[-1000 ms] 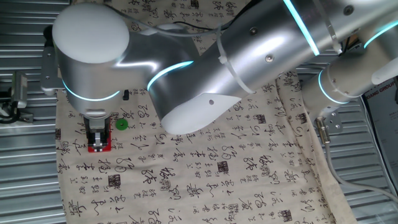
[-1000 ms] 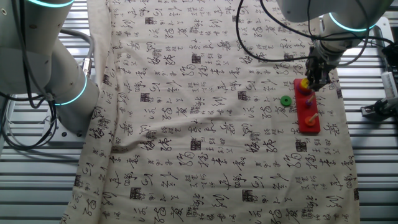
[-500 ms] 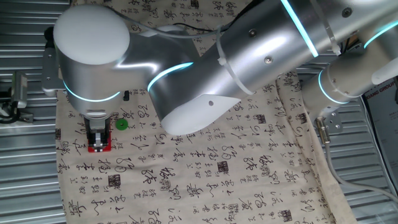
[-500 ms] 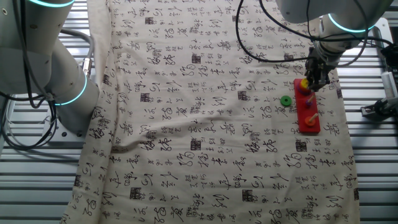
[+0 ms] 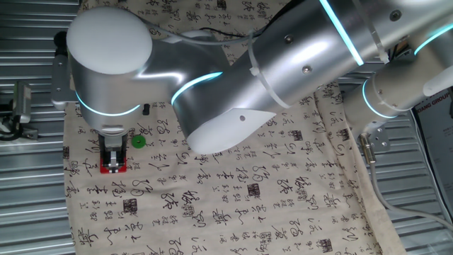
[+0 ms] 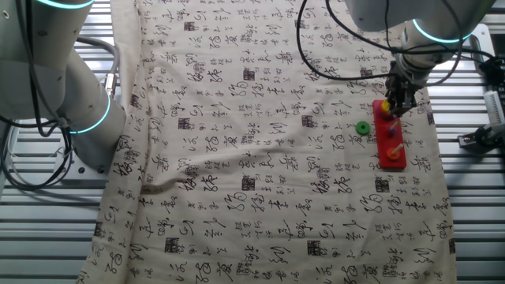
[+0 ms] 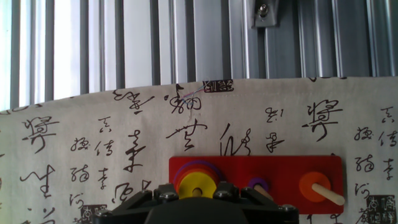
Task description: Take out one Hanoi block and throw it aside
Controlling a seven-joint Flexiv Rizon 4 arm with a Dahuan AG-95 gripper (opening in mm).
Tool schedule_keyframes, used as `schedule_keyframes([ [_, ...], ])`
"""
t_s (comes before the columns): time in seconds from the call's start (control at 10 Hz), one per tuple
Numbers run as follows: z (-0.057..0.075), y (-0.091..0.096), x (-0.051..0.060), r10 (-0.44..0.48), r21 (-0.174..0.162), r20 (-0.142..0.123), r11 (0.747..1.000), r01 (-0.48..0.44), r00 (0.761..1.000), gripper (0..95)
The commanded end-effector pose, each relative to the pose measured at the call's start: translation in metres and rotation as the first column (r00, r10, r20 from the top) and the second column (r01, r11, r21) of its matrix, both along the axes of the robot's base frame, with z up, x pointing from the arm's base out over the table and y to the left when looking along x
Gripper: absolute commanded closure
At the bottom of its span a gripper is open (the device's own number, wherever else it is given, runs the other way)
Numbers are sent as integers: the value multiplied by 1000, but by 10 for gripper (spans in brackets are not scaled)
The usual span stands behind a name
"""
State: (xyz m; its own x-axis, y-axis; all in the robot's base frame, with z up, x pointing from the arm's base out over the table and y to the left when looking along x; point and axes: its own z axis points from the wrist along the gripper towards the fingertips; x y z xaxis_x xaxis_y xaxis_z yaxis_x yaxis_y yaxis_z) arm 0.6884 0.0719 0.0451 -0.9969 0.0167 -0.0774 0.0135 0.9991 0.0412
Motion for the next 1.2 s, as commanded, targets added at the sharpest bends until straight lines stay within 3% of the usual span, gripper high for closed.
schedule_keyframes([
  [0.1, -1, 0, 0, 0, 1, -1, 1000, 0, 1000, 570],
  [1.2, -4, -1, 0, 4, 1, 1, 1000, -4, 1000, 570],
])
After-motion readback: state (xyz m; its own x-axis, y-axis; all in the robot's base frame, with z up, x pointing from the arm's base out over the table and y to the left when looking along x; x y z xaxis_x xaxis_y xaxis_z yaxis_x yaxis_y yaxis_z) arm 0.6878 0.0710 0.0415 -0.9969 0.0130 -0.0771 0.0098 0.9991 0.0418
